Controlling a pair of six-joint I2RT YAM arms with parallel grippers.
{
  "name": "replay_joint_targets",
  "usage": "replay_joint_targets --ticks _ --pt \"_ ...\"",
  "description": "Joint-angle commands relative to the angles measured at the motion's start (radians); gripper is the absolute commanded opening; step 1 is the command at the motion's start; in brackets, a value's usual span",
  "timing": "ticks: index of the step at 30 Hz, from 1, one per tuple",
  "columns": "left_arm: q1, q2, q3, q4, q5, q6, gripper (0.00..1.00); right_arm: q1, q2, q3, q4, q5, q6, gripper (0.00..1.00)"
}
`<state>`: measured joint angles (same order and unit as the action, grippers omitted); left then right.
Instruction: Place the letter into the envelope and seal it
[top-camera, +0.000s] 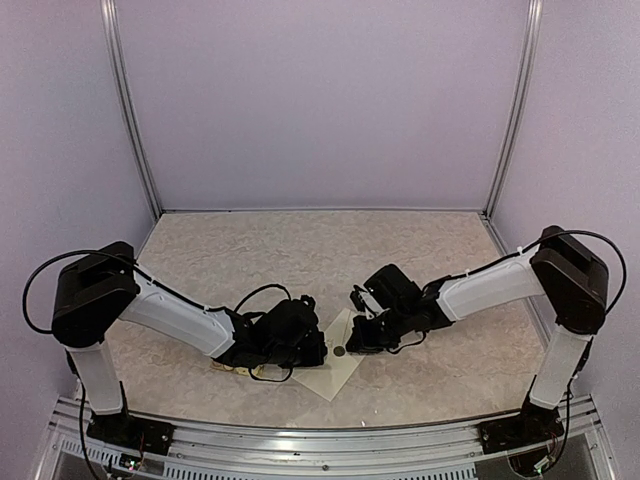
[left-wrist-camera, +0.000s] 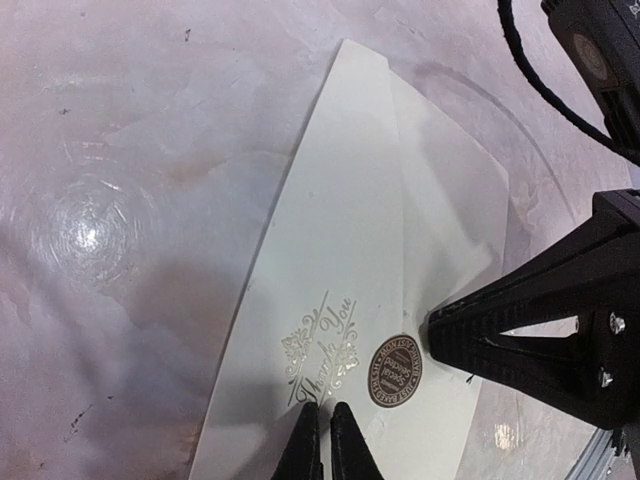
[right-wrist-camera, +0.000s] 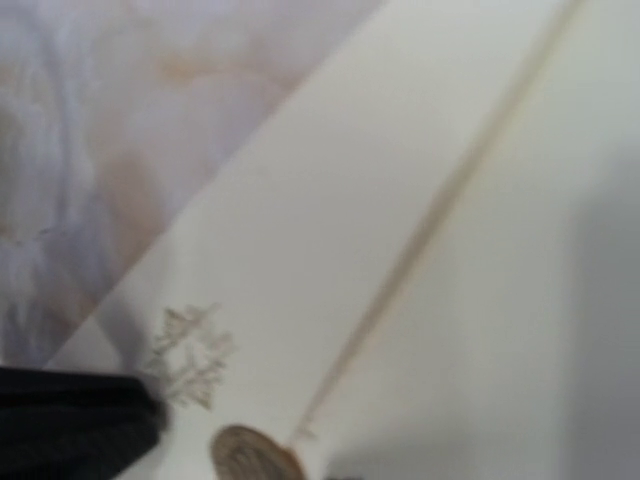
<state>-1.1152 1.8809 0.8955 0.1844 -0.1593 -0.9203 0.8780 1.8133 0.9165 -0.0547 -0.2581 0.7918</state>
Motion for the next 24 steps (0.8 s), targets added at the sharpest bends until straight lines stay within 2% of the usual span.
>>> replay_joint_targets --ticks 1,13,24 --pt "-0.009 0.011 -0.035 -0.107 -0.001 -0.006 0.05 -0.022 -0.013 -0.041 -0.156 0.089 -0.007 0.0" --pt "-0.015 0.015 -0.022 -0.103 0.003 -0.001 0.05 0.02 -0.09 0.057 -0.088 -0.03 -0.109 0.0" --pt "-0.015 0.018 -0.018 -0.103 0.005 -0.001 0.05 0.02 0.034 0.11 -0.037 -0.088 -0.098 0.0"
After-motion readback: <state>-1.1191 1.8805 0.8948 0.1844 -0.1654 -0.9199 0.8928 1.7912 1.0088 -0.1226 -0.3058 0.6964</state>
